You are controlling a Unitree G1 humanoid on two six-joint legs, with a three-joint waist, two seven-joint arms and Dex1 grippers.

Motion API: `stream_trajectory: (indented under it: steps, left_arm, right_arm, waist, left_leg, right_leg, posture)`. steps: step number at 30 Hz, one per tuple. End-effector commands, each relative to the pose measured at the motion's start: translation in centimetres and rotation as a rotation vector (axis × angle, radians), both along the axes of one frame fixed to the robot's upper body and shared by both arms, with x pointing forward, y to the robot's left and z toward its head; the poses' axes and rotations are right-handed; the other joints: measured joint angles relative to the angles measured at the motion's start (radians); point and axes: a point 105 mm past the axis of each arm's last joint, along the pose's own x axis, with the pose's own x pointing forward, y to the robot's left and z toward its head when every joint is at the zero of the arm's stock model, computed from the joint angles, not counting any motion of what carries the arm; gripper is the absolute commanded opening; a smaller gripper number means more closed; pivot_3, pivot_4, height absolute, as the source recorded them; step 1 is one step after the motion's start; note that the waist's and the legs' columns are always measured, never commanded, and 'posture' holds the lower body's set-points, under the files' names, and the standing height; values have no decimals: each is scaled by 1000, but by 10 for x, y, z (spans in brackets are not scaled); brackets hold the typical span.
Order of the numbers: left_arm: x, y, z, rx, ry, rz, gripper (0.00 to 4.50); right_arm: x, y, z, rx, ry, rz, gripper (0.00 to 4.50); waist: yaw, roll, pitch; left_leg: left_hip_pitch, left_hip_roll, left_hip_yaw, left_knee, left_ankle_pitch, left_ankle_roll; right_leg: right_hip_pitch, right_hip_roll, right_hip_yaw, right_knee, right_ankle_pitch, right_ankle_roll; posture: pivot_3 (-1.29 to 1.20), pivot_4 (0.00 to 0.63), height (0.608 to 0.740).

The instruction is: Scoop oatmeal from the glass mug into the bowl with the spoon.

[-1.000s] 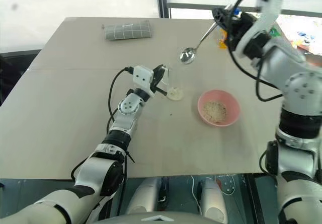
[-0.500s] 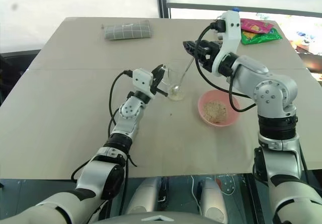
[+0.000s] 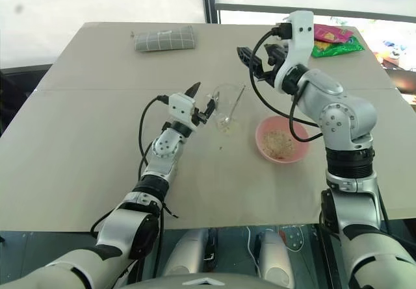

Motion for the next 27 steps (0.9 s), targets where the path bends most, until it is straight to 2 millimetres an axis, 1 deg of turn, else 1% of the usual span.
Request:
stream_trajectory:
  steps: [1,9,11,13,14,18,20,23,24,25,26,27]
  left_arm:
    - [-4,6,1,0,-19,0,2790]
    - [-12,10,-6,1,8,-23,2790]
    - [-16,12,-6,-2,10,-30,2790]
    - [-21,13,-6,-1,10,-37,2790]
    - [-26,14,-5,1,6,-50,2790]
    - [-44,20,-5,21,11,-76,2790]
    - [-54,23,-4,23,18,-92,2790]
    - [-70,29,-4,28,42,-109,3657]
    - [-75,33,-5,30,56,-108,3957]
    - [-80,36,-7,31,71,-104,4465]
    - [-86,40,-8,28,88,-99,4499]
    - [-91,43,-9,25,107,-92,4499]
  right_arm:
    - [-6,-7,19,30,-72,-9,4102]
    - [-7,-10,14,16,-73,-14,4102]
    - [-8,-15,10,-7,-85,-27,4102]
    - [-9,-24,4,-58,-113,-62,4102]
    - [-11,-32,-1,-107,-155,-88,4102]
    - [-19,-63,-15,-183,-229,-171,4102]
    - [-26,-82,-27,-234,-226,-185,4102]
    - [-37,-110,-42,-260,-179,-186,4102]
    - [-42,-118,-47,-232,-141,-168,4102]
    - [-47,-125,-52,-203,-109,-162,4102]
    - [-51,-133,-56,-175,-93,-163,4301]
    - [-55,-139,-64,-184,-79,-165,4301]
  waist:
    - [0,0,0]
    - [-6,0,0]
    - [-8,0,0]
    - [-9,0,0]
    - [-9,0,0]
    - [-10,0,0]
    - [-10,1,0]
    - [-10,1,0]
    - [-10,1,0]
    - [-9,1,0]
    - [-9,1,0]
    - [-8,1,0]
  left_leg:
    - [0,0,0,0,0,0]
    - [0,0,0,0,0,0]
    - [1,0,0,0,0,0]
    - [0,0,0,-1,0,0]
    - [0,0,0,-1,0,0]
    - [0,0,0,-1,0,0]
    - [1,0,-1,-1,0,0]
    - [2,1,-2,-1,0,0]
    - [2,1,-2,-1,0,0]
    - [2,1,-3,-1,0,0]
    - [3,1,-4,-1,0,0]
    - [3,2,-4,-1,0,0]
  right_leg:
    - [0,0,0,0,0,0]
    - [0,0,0,0,0,0]
    - [0,0,0,0,0,0]
    - [0,0,0,0,0,0]
    - [0,0,0,0,0,0]
    - [0,0,1,-1,0,0]
    - [0,0,1,-1,0,0]
    - [1,0,1,0,0,0]
    - [1,0,1,0,0,0]
    - [1,0,1,-1,0,0]
    - [2,0,1,-1,0,0]
    - [2,0,1,-1,0,0]
  posture:
    - [0,150,718]
    - [0,150,718]
    - [0,150,718]
    - [0,150,718]
    - [0,150,718]
    - [0,150,718]
    - [0,150,718]
    - [0,150,718]
    - [0,150,718]
    - [0,150,718]
    - [0,150,718]
    - [0,150,718]
